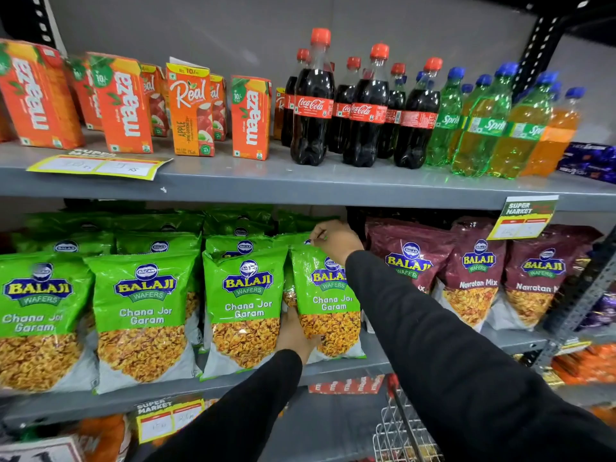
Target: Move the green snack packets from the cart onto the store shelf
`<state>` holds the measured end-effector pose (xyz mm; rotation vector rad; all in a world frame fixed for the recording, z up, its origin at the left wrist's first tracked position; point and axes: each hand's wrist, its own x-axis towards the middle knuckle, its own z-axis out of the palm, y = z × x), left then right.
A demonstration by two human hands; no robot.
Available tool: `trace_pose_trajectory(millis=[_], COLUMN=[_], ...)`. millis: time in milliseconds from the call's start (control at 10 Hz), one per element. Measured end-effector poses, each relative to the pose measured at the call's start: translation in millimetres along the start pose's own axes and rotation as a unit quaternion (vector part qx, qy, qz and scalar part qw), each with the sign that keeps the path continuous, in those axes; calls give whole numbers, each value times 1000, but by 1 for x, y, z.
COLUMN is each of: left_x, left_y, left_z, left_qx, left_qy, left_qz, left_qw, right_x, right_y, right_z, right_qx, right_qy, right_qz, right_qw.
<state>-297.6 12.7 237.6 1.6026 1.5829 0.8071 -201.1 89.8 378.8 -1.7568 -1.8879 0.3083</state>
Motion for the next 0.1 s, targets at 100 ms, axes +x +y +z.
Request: trace_pose_trajectory(millis=[100], left_x=[-17], left_y=[20], left_z=[-23], left_qx=[38], left_qy=[70], left_qz=[88], left_qw=[993], right_x=[-25], right_y=[-13], right_z=[-4], right_qx=[-39], right_qy=[0], right_qz=[-48], right_qw=[998])
